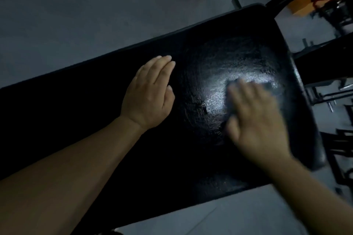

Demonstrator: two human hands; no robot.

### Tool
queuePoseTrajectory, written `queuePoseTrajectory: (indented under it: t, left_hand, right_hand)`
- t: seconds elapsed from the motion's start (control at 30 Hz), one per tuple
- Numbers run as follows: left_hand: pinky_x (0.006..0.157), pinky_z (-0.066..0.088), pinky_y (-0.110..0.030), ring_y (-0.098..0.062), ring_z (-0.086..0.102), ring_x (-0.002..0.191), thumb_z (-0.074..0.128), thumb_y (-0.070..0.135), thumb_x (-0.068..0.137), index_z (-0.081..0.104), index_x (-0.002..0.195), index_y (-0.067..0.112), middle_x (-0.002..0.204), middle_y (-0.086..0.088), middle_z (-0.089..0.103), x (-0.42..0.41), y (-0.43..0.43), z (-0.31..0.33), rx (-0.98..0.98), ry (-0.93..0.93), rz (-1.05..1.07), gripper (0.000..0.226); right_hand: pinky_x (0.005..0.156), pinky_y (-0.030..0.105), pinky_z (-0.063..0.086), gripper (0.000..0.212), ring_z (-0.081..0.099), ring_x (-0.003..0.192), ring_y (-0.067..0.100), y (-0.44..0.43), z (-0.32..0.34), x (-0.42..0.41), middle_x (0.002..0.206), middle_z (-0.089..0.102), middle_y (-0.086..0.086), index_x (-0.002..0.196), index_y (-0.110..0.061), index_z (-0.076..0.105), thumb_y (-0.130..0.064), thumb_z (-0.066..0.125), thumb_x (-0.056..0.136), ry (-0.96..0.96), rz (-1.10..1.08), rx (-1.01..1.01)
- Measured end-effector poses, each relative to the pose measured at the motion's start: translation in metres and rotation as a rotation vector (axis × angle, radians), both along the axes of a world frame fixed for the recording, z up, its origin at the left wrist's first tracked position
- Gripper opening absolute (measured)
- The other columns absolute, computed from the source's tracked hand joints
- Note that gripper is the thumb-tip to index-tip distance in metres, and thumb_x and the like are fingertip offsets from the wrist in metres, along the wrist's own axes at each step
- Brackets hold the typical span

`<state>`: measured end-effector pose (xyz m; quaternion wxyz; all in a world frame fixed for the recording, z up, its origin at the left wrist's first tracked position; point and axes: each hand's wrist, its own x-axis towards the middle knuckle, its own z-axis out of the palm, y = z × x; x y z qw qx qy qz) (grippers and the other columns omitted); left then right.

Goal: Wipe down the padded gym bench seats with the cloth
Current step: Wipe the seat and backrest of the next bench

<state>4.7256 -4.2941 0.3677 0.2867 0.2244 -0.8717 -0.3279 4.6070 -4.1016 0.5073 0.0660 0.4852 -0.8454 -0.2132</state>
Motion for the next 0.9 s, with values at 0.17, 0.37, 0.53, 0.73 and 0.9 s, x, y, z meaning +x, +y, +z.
queuePoseTrajectory:
  t: [0.17,0.37,0.53,0.73,0.9]
  left_hand:
    - [0.119,0.028,-0.045,-0.029,0.032,0.144,0.038,0.02,0.095,0.043,0.145,0.002,0.153,-0.012,0.04,0.001,0.001,-0.001,-0.021,-0.004,0.018,0.054]
    - [0.122,0.023,-0.044,-0.024,0.027,0.146,0.036,0.021,0.095,0.038,0.149,0.005,0.157,-0.007,0.035,0.004,0.004,0.005,0.007,-0.043,0.021,0.056]
    - [0.122,0.021,-0.042,-0.019,0.022,0.148,0.032,0.028,0.096,0.034,0.151,0.011,0.159,0.0,0.03,0.003,0.006,0.004,-0.003,-0.055,0.037,0.058]
    - [0.122,0.021,-0.041,-0.021,0.027,0.145,0.032,0.028,0.094,0.038,0.149,0.009,0.157,-0.004,0.034,0.001,0.007,0.0,-0.053,-0.022,0.056,0.058]
    - [0.12,0.025,-0.043,-0.018,0.025,0.145,0.033,0.027,0.095,0.037,0.15,0.012,0.158,0.001,0.031,0.003,0.008,0.0,-0.036,-0.02,0.048,0.057]
  right_hand:
    - [0.122,0.052,0.008,0.074,0.009,0.152,0.038,-0.05,-0.036,0.037,0.166,0.014,0.016,0.159,-0.014,0.02,-0.042,0.036,0.092,0.091,-0.222,-0.208]
    - [0.116,0.052,0.028,0.068,0.029,0.147,0.035,0.051,-0.047,0.089,0.161,0.032,0.011,0.151,-0.016,0.042,-0.037,0.048,0.087,-0.099,0.002,-0.111]
    - [0.122,0.05,0.008,0.073,0.015,0.151,0.039,-0.008,-0.042,0.056,0.163,0.023,0.018,0.155,-0.012,0.033,-0.04,0.041,0.088,0.125,-0.356,-0.396]
    - [0.119,0.047,0.021,0.067,0.031,0.147,0.035,0.035,-0.091,0.14,0.159,0.036,0.013,0.147,-0.012,0.049,-0.034,0.051,0.083,-0.091,-0.067,-0.32]
    - [0.121,0.05,0.011,0.074,0.02,0.15,0.038,0.009,-0.058,0.079,0.162,0.027,0.018,0.153,-0.011,0.037,-0.036,0.042,0.084,0.126,-0.395,-0.469]
